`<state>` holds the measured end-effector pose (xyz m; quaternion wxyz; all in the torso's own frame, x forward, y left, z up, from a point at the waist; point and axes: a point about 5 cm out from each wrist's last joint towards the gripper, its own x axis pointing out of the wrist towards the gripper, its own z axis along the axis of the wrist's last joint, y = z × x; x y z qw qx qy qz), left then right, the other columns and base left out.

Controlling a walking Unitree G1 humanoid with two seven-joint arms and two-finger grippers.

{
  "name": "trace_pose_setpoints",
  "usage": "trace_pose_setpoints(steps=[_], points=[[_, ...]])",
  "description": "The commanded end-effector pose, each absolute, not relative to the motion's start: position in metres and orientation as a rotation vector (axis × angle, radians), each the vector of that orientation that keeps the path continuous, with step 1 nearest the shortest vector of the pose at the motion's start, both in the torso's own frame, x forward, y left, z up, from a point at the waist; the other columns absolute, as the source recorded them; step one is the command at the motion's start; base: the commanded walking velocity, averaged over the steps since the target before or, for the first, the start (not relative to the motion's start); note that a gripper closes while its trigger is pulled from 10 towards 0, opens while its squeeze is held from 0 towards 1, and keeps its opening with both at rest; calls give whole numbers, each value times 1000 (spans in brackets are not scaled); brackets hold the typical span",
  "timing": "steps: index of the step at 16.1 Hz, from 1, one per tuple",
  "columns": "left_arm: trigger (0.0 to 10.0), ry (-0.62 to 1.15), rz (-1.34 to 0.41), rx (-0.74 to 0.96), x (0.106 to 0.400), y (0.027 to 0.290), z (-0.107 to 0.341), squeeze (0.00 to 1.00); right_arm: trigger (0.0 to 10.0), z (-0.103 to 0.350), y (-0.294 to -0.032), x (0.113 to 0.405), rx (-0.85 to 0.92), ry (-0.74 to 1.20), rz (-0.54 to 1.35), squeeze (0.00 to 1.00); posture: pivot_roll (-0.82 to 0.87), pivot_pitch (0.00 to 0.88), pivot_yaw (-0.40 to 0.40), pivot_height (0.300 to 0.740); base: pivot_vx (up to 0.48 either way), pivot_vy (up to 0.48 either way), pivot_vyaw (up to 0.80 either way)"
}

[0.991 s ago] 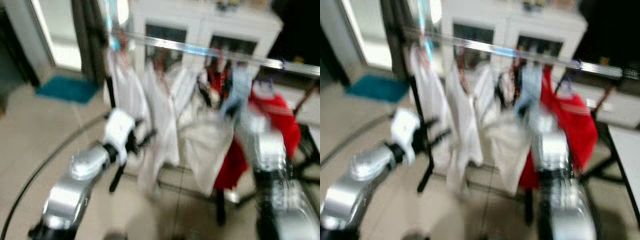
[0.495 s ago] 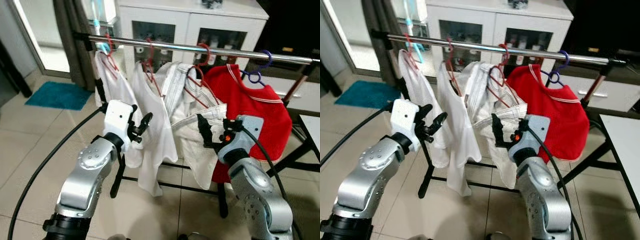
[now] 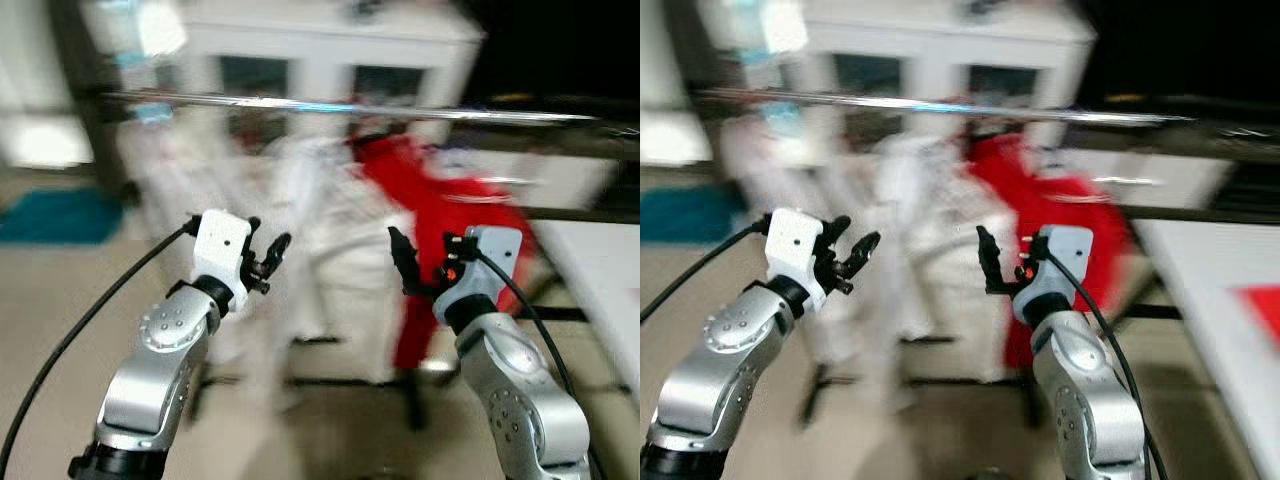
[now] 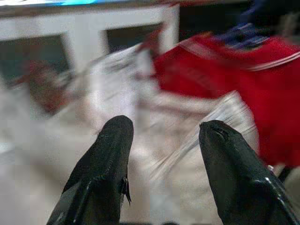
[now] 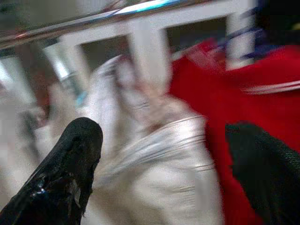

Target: Hang hanger

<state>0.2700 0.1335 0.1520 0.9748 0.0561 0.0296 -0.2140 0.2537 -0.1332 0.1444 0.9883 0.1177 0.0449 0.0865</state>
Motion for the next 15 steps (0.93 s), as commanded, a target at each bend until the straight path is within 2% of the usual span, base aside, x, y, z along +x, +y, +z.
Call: trace_pose_setpoints(steps=[1,3,5,8,12,13,14,15], points=[[10000,39,-458,110,270,127,157,0,10000,144,-137,255,229,91,153,0,46,4,-36,740,382,0,0],[10000,37,-464,109,270,126,157,0,10000,146,-136,256,224,79,160,0,43,4,-32,740,382,0,0],[10000,29,-482,115,271,123,159,0,10000,149,-128,256,111,94,243,0,36,11,-26,740,384,0,800],[10000,27,-491,121,268,122,159,0,10000,149,-122,252,93,93,335,0,38,17,-27,740,375,0,800],[10000,20,-583,140,260,119,162,0,10000,155,-117,249,120,74,455,0,47,17,-35,740,0,0,0],[10000,20,-624,159,258,119,162,0,10000,157,-117,252,116,73,470,624,48,17,-35,740,0,0,0],[10000,20,-672,182,255,119,164,0,10000,158,-117,255,113,75,473,1000,47,16,-35,740,0,0,0],[10000,28,-707,194,253,120,164,0,10000,158,-117,259,105,82,466,1000,47,16,-34,740,0,0,0]])
